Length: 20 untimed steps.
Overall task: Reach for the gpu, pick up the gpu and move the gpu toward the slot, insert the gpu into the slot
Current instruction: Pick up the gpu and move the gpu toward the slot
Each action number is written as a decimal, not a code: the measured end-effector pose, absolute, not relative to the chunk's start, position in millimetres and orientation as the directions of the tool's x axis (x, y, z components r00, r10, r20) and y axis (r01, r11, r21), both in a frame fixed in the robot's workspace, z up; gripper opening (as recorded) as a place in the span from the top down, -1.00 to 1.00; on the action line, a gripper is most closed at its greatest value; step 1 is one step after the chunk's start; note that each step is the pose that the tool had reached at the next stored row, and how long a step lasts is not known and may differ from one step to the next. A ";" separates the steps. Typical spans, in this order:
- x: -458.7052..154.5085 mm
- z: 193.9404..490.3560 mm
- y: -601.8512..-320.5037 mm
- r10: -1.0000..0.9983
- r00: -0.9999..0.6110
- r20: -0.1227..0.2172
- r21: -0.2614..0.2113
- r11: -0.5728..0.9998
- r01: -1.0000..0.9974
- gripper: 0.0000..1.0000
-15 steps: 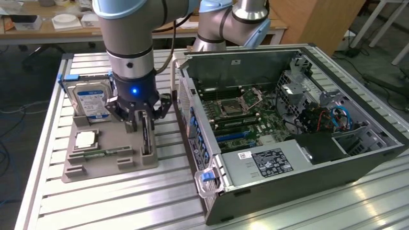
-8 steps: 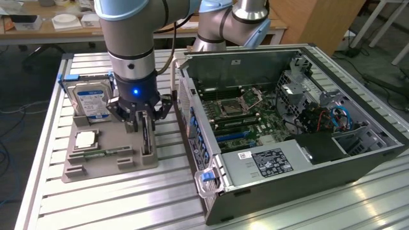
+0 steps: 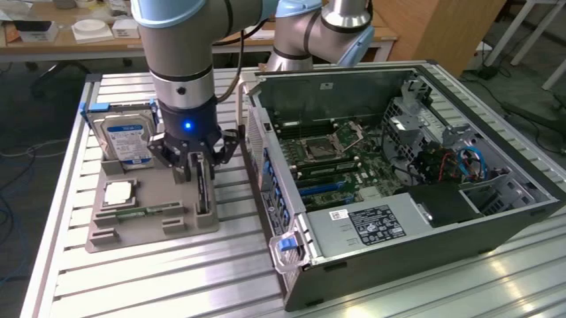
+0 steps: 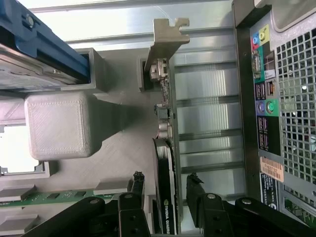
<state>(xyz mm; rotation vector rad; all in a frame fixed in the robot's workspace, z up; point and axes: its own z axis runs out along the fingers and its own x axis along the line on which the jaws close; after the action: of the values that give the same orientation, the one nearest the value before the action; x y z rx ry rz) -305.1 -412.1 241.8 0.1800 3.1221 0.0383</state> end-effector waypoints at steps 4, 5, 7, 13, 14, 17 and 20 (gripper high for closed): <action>-304.8 240.4 -407.8 0.115 -0.993 -0.013 0.025 0.993 0.115 0.06; -304.6 240.1 -406.8 0.115 -0.993 -0.013 0.025 0.993 0.115 0.06; -304.6 239.5 -405.1 0.115 -0.993 -0.013 0.024 0.993 0.115 0.06; -304.6 235.8 -403.2 0.106 -0.994 -0.011 0.016 0.994 0.106 0.06; -304.6 235.4 -402.9 0.098 -0.995 -0.011 0.016 0.995 0.098 0.06; -304.6 235.0 -402.6 0.065 -0.998 -0.011 0.016 0.998 0.065 0.06; -304.7 233.8 -402.4 0.051 -0.999 -0.011 0.016 0.999 0.051 0.06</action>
<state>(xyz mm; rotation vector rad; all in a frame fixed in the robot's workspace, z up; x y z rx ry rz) -304.7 -402.4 233.8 0.0793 3.1289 0.0253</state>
